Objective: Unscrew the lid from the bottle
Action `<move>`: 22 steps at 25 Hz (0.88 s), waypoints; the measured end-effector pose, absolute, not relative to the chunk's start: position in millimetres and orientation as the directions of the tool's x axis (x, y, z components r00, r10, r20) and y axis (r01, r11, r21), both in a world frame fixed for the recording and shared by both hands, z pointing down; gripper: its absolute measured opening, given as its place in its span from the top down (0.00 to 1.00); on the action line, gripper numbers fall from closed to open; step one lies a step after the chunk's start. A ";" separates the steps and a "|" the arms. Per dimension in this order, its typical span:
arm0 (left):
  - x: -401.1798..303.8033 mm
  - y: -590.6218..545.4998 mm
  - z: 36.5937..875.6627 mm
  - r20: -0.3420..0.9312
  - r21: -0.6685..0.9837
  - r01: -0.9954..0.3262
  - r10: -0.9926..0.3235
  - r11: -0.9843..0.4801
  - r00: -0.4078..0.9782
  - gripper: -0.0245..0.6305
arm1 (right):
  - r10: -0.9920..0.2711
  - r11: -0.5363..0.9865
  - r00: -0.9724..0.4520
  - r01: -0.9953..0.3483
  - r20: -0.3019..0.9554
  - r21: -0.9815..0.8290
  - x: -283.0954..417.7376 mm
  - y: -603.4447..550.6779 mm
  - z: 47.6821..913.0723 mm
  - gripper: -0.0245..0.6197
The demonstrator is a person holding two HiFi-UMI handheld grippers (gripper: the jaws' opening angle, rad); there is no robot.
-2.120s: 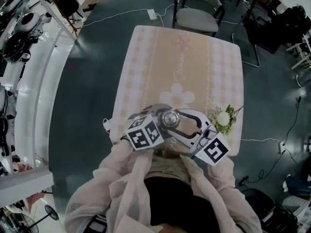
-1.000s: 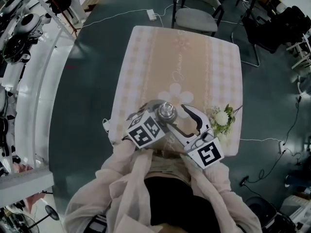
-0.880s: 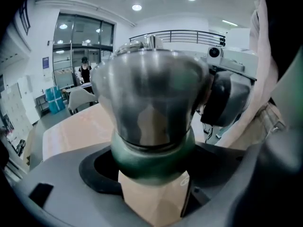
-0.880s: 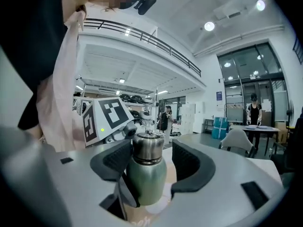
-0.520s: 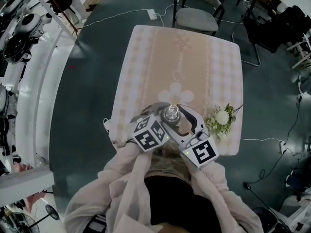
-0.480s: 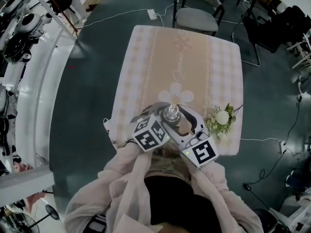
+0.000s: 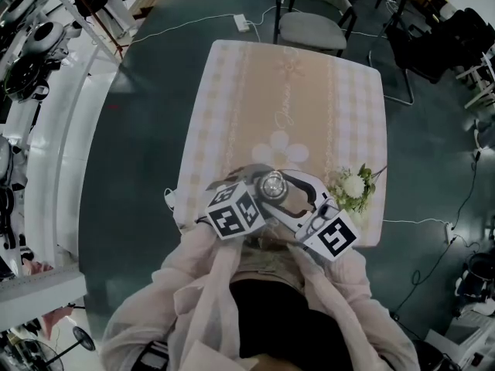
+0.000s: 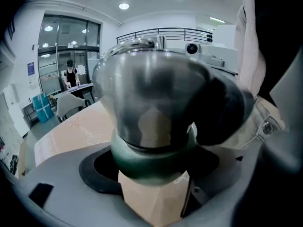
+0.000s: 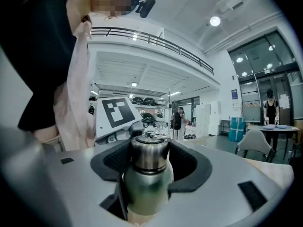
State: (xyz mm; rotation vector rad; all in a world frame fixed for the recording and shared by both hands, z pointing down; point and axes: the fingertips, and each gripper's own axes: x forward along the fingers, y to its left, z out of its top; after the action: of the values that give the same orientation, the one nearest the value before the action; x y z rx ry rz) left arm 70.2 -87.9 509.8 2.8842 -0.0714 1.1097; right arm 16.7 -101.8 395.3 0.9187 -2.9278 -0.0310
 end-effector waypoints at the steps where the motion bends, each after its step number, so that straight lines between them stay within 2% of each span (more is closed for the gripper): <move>1: 69.7 -84.6 509.3 0.672 0.035 -0.031 0.001 -0.999 0.740 0.36 | -0.537 0.843 -0.841 -0.536 0.061 0.042 15.8 -99.2 394.6 0.55; 7: 61.8 -72.5 512.4 0.691 0.030 0.070 0.071 -0.997 0.719 0.36 | -0.382 0.924 -0.910 -0.373 0.160 0.085 12.6 -85.2 407.8 0.55; 22: 63.9 -70.8 518.5 0.685 0.026 0.067 0.066 -0.997 0.725 0.36 | -0.366 0.930 -0.914 -0.354 0.177 0.095 13.8 -82.5 414.7 0.55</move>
State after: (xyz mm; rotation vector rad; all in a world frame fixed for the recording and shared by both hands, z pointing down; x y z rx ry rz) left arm 63.9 -70.8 518.5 2.9187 0.1129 1.1590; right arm 13.8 -82.5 414.7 0.5456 -2.8967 -0.0900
